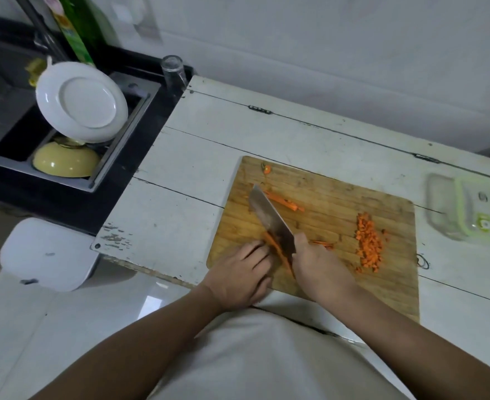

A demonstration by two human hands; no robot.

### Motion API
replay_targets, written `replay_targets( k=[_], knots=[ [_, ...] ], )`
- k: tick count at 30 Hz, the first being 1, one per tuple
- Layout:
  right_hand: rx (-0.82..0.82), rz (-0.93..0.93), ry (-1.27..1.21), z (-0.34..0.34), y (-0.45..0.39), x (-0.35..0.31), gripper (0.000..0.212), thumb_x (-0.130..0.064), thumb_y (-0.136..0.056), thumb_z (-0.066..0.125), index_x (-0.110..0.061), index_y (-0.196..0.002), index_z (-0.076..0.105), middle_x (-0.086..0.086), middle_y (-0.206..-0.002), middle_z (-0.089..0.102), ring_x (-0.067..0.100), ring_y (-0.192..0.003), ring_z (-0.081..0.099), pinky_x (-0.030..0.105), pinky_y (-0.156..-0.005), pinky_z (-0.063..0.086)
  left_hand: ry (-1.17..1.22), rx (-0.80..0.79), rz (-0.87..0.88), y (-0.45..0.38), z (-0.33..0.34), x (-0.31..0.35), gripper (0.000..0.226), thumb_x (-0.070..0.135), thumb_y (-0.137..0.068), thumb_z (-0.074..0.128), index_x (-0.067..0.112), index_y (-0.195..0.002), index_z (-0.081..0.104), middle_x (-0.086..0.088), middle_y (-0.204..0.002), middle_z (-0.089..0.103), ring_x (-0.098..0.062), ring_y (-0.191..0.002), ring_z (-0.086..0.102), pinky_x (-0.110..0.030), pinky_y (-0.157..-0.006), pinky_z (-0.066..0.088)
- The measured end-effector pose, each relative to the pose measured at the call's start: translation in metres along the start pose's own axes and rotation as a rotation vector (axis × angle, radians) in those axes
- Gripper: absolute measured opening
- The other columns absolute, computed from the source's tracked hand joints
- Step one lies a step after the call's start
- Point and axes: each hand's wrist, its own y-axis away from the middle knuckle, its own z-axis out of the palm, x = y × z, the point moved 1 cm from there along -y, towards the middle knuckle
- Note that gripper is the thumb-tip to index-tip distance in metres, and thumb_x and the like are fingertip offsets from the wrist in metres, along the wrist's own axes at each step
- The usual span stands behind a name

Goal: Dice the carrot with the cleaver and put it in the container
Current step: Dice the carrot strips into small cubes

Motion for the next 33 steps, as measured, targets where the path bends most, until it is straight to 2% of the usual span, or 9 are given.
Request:
replay_targets(
  k=[4, 7, 12, 17, 20, 23, 26, 30, 33],
  knots=[
    [0.006, -0.018, -0.011, 0.002, -0.001, -0.002, 0.019, -0.018, -0.101, 0.042, -0.019, -0.119, 0.035, 0.014, -0.098, 0.068, 0.038, -0.089, 0.068, 0.037, -0.061, 0.041, -0.022, 0.062, -0.035, -0.003, -0.006, 0.002, 0.061, 0.044, -0.095, 0.052, 0.009, -0.145, 0.05, -0.013, -0.152, 0.047, -0.03, -0.147, 0.035, -0.044, -0.119, 0.033],
    [0.043, -0.024, 0.016, 0.004, -0.001, -0.001, 0.02, -0.016, -0.102, 0.042, -0.02, -0.119, 0.034, 0.013, -0.097, 0.07, 0.037, -0.087, 0.069, 0.036, -0.06, 0.04, -0.057, 0.026, 0.028, -0.007, -0.004, 0.0, 0.066, 0.046, -0.094, 0.051, 0.007, -0.147, 0.051, -0.013, -0.153, 0.049, -0.028, -0.151, 0.031, -0.044, -0.121, 0.032],
    [0.018, -0.021, 0.066, 0.005, 0.012, -0.002, 0.03, -0.01, -0.1, 0.04, -0.019, -0.127, 0.032, 0.012, -0.098, 0.07, 0.037, -0.088, 0.069, 0.036, -0.061, 0.04, -0.05, -0.037, 0.002, -0.011, 0.003, -0.001, 0.068, 0.049, -0.092, 0.05, 0.008, -0.145, 0.053, -0.012, -0.153, 0.05, -0.027, -0.15, 0.033, -0.045, -0.12, 0.033],
    [-0.116, 0.071, -0.055, 0.012, 0.065, 0.033, 0.024, -0.014, -0.098, 0.044, -0.025, -0.115, 0.031, 0.004, -0.086, 0.066, 0.029, -0.077, 0.064, 0.039, -0.063, 0.048, -0.072, -0.004, -0.007, -0.011, 0.0, 0.0, 0.068, 0.048, -0.09, 0.053, 0.01, -0.146, 0.054, -0.009, -0.152, 0.051, -0.025, -0.149, 0.036, -0.043, -0.118, 0.036],
    [-0.194, 0.091, -0.039, 0.014, 0.079, 0.04, 0.033, -0.016, -0.096, 0.048, -0.025, -0.119, 0.027, 0.005, -0.094, 0.068, 0.028, -0.082, 0.066, 0.039, -0.067, 0.05, -0.072, 0.015, -0.003, -0.011, 0.0, 0.003, 0.067, 0.046, -0.089, 0.053, 0.01, -0.145, 0.055, -0.009, -0.151, 0.052, -0.026, -0.147, 0.037, -0.044, -0.12, 0.034],
    [-0.118, 0.056, 0.008, 0.013, 0.055, 0.022, 0.03, -0.01, -0.098, 0.045, -0.019, -0.124, 0.031, 0.007, -0.094, 0.069, 0.03, -0.083, 0.068, 0.038, -0.062, 0.045, -0.064, 0.033, 0.005, -0.012, 0.002, 0.001, 0.066, 0.045, -0.089, 0.054, 0.007, -0.142, 0.057, -0.011, -0.149, 0.054, -0.028, -0.146, 0.039, -0.046, -0.12, 0.033],
    [-0.019, 0.019, 0.144, 0.009, 0.022, -0.003, 0.044, -0.002, -0.097, 0.04, -0.014, -0.137, 0.028, 0.011, -0.102, 0.07, 0.035, -0.091, 0.069, 0.039, -0.063, 0.04, -0.035, 0.03, 0.01, -0.012, 0.004, 0.0, 0.064, 0.047, -0.092, 0.056, 0.004, -0.14, 0.058, -0.013, -0.147, 0.055, -0.03, -0.145, 0.04, -0.048, -0.118, 0.035],
    [-0.022, 0.015, 0.159, 0.009, 0.02, -0.005, 0.051, -0.002, -0.097, 0.04, -0.014, -0.144, 0.025, 0.011, -0.106, 0.07, 0.035, -0.095, 0.07, 0.039, -0.066, 0.041, -0.036, 0.011, 0.011, -0.01, 0.003, 0.0, 0.065, 0.047, -0.089, 0.057, 0.006, -0.14, 0.058, -0.011, -0.148, 0.055, -0.029, -0.145, 0.04, -0.046, -0.119, 0.035],
    [-0.065, 0.012, 0.101, 0.014, 0.056, 0.017, 0.048, -0.008, -0.095, 0.05, -0.016, -0.136, 0.028, 0.008, -0.101, 0.07, 0.033, -0.092, 0.068, 0.04, -0.067, 0.046, -0.059, -0.001, -0.004, -0.01, 0.001, 0.0, 0.066, 0.048, -0.088, 0.055, 0.009, -0.142, 0.058, -0.009, -0.15, 0.054, -0.027, -0.146, 0.039, -0.046, -0.118, 0.037]
  ],
)
